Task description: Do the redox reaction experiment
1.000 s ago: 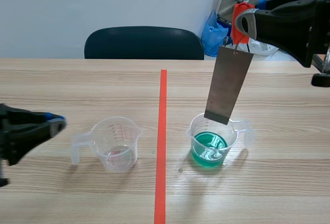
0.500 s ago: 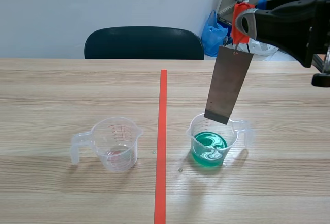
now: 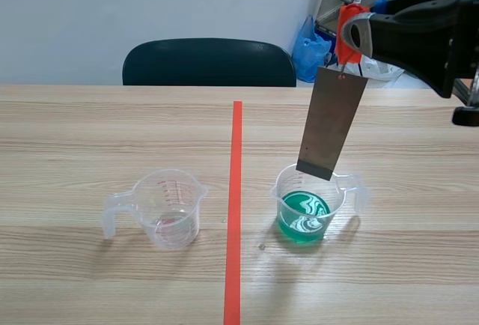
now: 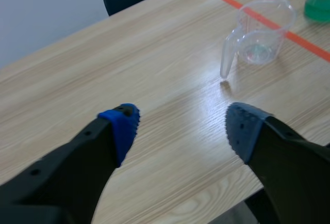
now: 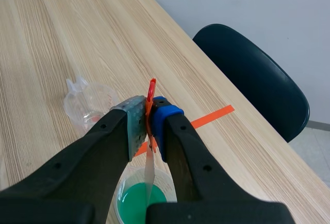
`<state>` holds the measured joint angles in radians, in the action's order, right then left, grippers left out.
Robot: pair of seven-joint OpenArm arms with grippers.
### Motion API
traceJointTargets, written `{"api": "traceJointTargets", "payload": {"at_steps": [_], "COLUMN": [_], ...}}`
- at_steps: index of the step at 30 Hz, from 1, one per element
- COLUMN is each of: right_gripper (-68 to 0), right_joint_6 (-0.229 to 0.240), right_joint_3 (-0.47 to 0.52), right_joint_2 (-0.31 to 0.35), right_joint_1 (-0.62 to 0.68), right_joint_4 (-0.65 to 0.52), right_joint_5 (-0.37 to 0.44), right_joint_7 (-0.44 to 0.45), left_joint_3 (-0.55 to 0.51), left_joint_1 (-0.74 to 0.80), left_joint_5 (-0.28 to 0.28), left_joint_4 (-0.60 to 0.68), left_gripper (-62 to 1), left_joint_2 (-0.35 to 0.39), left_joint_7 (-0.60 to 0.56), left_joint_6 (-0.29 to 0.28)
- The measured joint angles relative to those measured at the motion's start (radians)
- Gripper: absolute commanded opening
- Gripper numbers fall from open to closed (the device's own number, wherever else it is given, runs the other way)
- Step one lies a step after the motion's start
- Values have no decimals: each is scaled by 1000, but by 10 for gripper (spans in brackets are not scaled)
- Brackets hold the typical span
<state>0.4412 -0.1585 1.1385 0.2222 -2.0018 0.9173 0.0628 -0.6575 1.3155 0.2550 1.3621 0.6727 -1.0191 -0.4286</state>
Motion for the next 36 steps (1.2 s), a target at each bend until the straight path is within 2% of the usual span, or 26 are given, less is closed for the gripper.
{"api": "traceJointTargets", "payload": {"at_steps": [4, 11, 36], "right_gripper": [-669, -669, -669], "right_joint_6": [0, 0, 0], "right_joint_3": [0, 0, 0], "right_joint_2": [0, 0, 0], "right_joint_1": [0, 0, 0], "right_joint_4": [0, 0, 0], "right_joint_5": [0, 0, 0], "right_joint_7": [0, 0, 0], "left_joint_3": [0, 0, 0], "left_joint_1": [0, 0, 0], "left_joint_5": [-1, -1, 0], "left_joint_4": [63, 62, 58], "left_gripper": [-20, 14, 14], "left_joint_2": [-54, -121, -137], "left_joint_7": [1, 3, -3], "left_joint_6": [1, -1, -1]}}
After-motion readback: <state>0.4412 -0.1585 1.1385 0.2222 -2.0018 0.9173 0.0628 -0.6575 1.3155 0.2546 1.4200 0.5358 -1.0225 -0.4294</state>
